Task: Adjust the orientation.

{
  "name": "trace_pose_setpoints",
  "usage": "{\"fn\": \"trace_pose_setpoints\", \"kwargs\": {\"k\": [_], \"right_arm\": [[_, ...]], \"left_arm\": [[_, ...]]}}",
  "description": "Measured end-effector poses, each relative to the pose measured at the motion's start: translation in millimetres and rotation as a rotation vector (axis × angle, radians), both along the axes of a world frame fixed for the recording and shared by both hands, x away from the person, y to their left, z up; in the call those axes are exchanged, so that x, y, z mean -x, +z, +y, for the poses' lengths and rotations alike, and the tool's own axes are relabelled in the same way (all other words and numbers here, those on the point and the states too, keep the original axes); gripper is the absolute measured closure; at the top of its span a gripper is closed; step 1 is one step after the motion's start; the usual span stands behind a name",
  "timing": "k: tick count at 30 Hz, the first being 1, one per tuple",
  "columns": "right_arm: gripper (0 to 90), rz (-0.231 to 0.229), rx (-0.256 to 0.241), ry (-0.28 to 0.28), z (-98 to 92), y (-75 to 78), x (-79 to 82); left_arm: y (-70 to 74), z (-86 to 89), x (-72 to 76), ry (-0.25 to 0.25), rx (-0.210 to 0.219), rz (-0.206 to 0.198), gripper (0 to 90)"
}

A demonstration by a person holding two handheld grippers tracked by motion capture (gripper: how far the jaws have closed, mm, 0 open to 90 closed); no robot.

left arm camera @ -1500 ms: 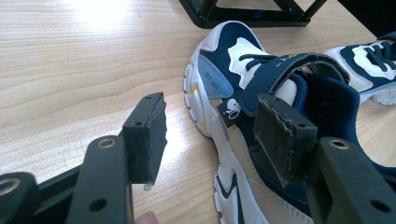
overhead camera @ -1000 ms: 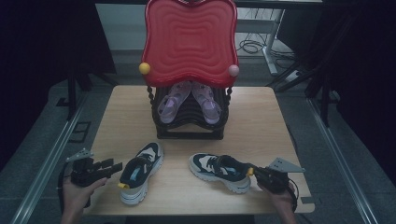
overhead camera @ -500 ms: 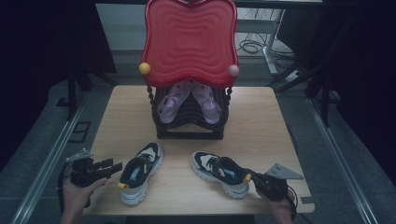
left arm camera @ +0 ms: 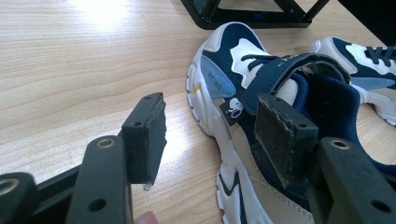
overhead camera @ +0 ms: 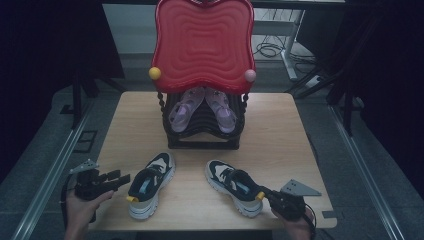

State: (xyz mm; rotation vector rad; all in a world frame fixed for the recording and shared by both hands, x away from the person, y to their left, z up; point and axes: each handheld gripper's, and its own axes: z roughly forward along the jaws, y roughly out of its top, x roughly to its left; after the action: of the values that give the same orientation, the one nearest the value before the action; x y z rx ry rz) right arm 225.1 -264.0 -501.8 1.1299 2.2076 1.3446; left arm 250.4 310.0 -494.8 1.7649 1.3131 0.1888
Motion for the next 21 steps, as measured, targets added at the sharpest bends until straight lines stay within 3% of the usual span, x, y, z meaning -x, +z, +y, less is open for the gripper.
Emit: {"fn": "trace_pose_setpoints", "kwargs": {"k": [9,21], "right_arm": [[88.8,0.027,0.021,0.052,17.1,-2.7,4.7],[88.8,0.023,-0.007,0.043,11.9,-2.6,2.0]], "left_arm": [[0.0,-0.4,-0.2,-0.001,-0.002,0.000,42.9],[2.5,-2.2,0.5,-0.002,-0.013,-0.008,42.9]]}}
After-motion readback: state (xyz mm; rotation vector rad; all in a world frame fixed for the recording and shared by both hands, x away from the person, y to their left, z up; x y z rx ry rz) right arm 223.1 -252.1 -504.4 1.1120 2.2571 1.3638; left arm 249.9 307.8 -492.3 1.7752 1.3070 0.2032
